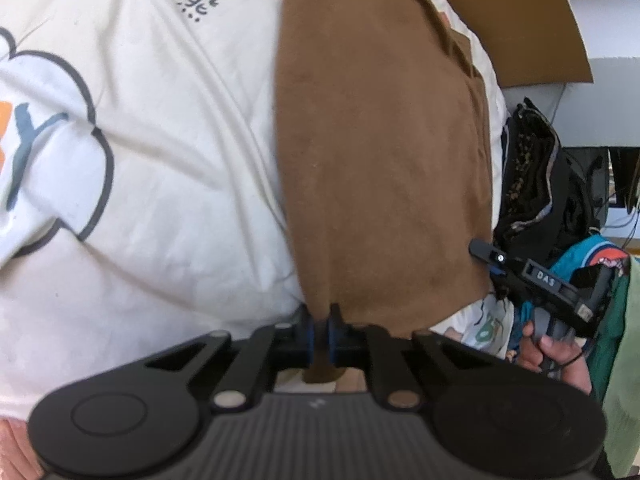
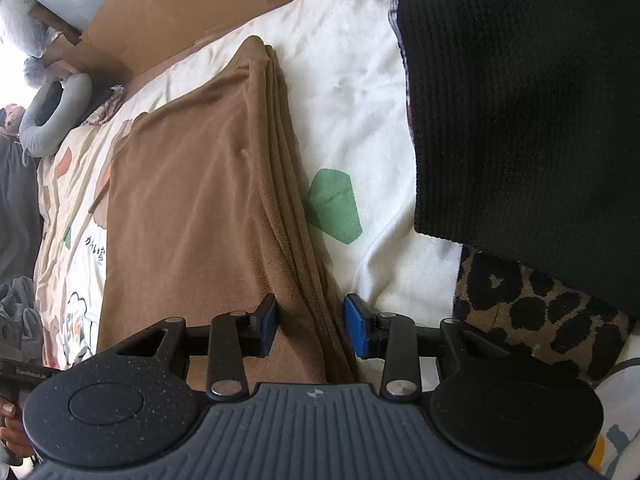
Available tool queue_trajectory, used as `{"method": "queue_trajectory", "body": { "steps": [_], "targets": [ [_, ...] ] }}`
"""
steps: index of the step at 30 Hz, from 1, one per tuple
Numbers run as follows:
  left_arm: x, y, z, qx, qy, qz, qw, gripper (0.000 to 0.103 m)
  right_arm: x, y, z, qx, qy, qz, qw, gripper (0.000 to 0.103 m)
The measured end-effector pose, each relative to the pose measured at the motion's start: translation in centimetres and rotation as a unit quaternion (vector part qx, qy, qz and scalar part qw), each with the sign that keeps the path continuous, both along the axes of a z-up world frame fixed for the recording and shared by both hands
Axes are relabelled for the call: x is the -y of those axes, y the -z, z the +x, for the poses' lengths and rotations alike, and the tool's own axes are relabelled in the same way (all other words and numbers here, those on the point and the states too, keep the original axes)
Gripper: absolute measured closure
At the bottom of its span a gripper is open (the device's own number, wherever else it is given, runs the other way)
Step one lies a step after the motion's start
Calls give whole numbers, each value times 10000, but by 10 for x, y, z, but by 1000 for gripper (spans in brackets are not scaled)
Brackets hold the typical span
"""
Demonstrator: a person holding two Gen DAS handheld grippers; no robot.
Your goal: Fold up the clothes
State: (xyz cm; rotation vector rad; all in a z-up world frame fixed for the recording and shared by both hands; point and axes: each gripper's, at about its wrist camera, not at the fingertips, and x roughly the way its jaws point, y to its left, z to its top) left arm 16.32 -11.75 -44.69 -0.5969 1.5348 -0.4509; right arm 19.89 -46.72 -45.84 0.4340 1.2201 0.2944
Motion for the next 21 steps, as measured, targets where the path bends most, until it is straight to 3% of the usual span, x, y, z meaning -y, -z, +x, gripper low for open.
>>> {"method": "queue_trajectory", "body": {
  "steps": [4,7,11,21],
  "targets": [
    [4,1,1,-30,-10,3,10000,97,5,4,2,-85,72,191,9998,61],
    [0,1,1,-78,-58,-86,9999,97,4,1,1,-144,82,269,9995,74],
    [-3,-4,1,-60,5,-142,9999,97,-1,-6,0,-87,9,244,9997,83],
    [-19,-35,7,19,158,-246,9996,97,-4,-24,-8,-149,40,621,9980,86]
  ]
}}
